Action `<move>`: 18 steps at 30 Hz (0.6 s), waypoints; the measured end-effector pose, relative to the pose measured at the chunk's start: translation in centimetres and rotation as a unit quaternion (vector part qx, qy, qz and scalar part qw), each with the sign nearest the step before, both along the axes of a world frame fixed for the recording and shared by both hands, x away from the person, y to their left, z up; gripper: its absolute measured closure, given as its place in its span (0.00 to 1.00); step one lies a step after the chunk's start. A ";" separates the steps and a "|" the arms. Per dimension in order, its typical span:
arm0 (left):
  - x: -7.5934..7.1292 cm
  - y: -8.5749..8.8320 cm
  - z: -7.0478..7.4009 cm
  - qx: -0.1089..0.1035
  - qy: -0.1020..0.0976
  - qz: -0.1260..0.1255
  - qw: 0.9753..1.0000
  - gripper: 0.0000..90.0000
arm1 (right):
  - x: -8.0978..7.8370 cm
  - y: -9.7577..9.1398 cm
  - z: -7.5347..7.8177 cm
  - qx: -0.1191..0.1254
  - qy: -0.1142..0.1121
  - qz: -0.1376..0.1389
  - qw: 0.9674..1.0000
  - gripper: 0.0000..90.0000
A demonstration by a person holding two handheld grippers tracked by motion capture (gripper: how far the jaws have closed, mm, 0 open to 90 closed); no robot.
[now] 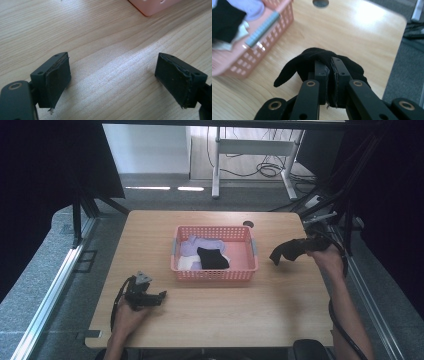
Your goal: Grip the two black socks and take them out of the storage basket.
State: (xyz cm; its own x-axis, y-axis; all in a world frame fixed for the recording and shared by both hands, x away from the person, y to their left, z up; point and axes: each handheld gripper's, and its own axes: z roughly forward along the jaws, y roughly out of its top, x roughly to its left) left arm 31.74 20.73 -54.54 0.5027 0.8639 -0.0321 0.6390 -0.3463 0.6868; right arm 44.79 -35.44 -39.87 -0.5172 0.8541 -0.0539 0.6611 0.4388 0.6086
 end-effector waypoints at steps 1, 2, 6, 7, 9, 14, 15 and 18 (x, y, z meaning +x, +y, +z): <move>0.0 0.0 0.0 0.000 0.000 0.000 1.000 0.14 | 0.0 0.0 0.0 0.000 0.000 0.000 1.000 0.93; 0.0 0.0 0.0 0.000 0.000 0.000 1.000 0.14 | 0.0 -0.1 -1.1 0.000 0.008 -0.001 1.000 0.93; 0.0 0.0 0.0 -0.001 -0.001 0.000 1.000 0.14 | -0.1 -0.3 -3.1 0.003 0.023 -0.005 1.000 0.92; 0.0 0.0 0.0 0.000 -0.001 0.000 1.000 0.14 | -0.2 -0.3 -3.7 0.002 0.028 -0.006 1.000 0.92; 0.0 0.0 0.0 0.000 -0.001 0.000 1.000 0.14 | -0.3 -0.3 -4.2 0.000 0.032 -0.008 0.999 0.91; 0.0 0.0 0.0 0.002 0.000 -0.002 1.000 0.14 | -0.7 -0.6 -7.2 0.002 0.055 -0.012 0.998 0.90; 0.0 0.0 0.0 0.002 0.000 -0.002 1.000 0.14 | -0.8 -0.6 -7.5 0.004 0.057 -0.014 0.998 0.90; 0.0 0.1 0.0 0.003 0.000 -0.003 1.000 0.14 | -1.0 -0.8 -8.8 0.005 0.068 -0.016 0.998 0.88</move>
